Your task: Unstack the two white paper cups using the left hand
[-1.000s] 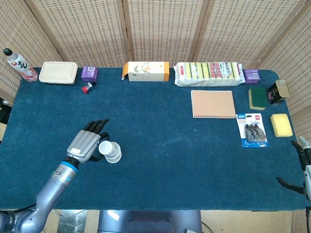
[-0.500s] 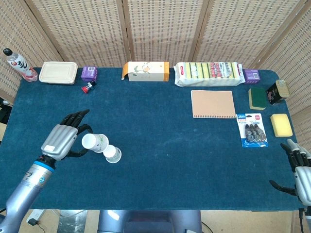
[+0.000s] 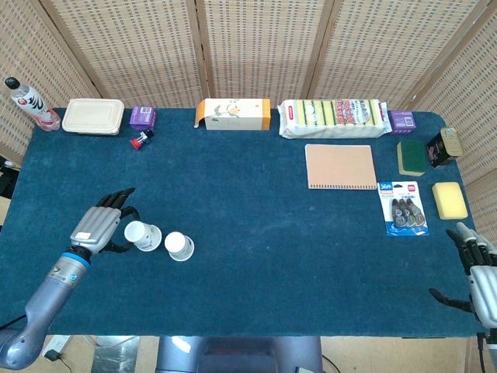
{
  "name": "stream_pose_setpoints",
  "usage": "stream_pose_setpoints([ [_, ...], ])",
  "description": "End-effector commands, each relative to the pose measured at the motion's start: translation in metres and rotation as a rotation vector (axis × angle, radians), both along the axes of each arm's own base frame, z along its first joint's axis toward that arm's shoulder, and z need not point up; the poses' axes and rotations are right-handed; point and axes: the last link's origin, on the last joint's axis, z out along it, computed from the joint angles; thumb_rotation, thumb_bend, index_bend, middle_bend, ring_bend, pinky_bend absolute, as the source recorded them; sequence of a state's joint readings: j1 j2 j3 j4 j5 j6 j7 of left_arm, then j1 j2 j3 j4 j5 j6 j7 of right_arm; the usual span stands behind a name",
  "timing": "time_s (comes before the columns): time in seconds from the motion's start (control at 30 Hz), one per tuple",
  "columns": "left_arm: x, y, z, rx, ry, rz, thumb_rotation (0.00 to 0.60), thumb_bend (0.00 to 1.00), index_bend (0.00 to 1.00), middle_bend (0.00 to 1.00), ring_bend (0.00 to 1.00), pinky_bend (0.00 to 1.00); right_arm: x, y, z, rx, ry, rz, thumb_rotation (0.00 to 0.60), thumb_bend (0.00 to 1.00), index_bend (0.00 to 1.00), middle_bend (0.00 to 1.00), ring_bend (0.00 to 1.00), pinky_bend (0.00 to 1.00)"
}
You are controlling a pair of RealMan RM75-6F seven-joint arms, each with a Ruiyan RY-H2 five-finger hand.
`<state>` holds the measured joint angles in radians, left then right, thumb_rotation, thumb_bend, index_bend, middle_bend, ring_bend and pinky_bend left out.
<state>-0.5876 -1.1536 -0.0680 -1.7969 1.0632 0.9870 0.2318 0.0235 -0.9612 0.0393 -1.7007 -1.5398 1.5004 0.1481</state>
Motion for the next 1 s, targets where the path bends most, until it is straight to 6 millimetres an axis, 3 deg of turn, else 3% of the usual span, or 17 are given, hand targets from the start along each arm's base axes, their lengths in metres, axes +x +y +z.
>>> stream_pose_setpoints([
  [0.03,0.000,0.001,-0.012,-0.017,0.000,0.004,0.600,0.23,0.42,0.00,0.00,0.06,0.000,0.000,0.000,0.000,-0.001,0.001,0.600,0.08,0.06,0.00,0.00,0.00],
  [0.4,0.007,-0.001,-0.026,-0.028,0.024,-0.001,0.600,0.22,0.41,0.00,0.00,0.06,-0.001,0.000,0.002,-0.003,-0.008,0.000,0.600,0.08,0.05,0.00,0.00,0.00],
  [0.5,0.008,-0.002,-0.026,-0.026,0.026,0.001,0.600,0.22,0.31,0.00,0.00,0.06,-0.001,0.000,0.002,-0.004,-0.008,0.000,0.600,0.08,0.06,0.00,0.00,0.00],
  [0.67,0.006,-0.005,-0.023,-0.032,0.037,0.007,0.600,0.21,0.02,0.00,0.00,0.07,0.000,0.001,0.002,0.000,-0.010,0.001,0.600,0.08,0.06,0.00,0.00,0.00],
  [0.87,0.006,-0.010,-0.017,-0.024,0.014,0.000,0.600,0.20,0.00,0.00,0.00,0.06,0.000,0.001,0.002,0.002,-0.011,0.002,0.600,0.08,0.06,0.00,0.00,0.00],
  [1.0,-0.002,-0.024,0.005,0.065,-0.016,-0.039,0.600,0.19,0.00,0.00,0.00,0.06,-0.001,0.000,0.003,-0.006,-0.009,-0.003,0.600,0.08,0.06,0.00,0.00,0.00],
])
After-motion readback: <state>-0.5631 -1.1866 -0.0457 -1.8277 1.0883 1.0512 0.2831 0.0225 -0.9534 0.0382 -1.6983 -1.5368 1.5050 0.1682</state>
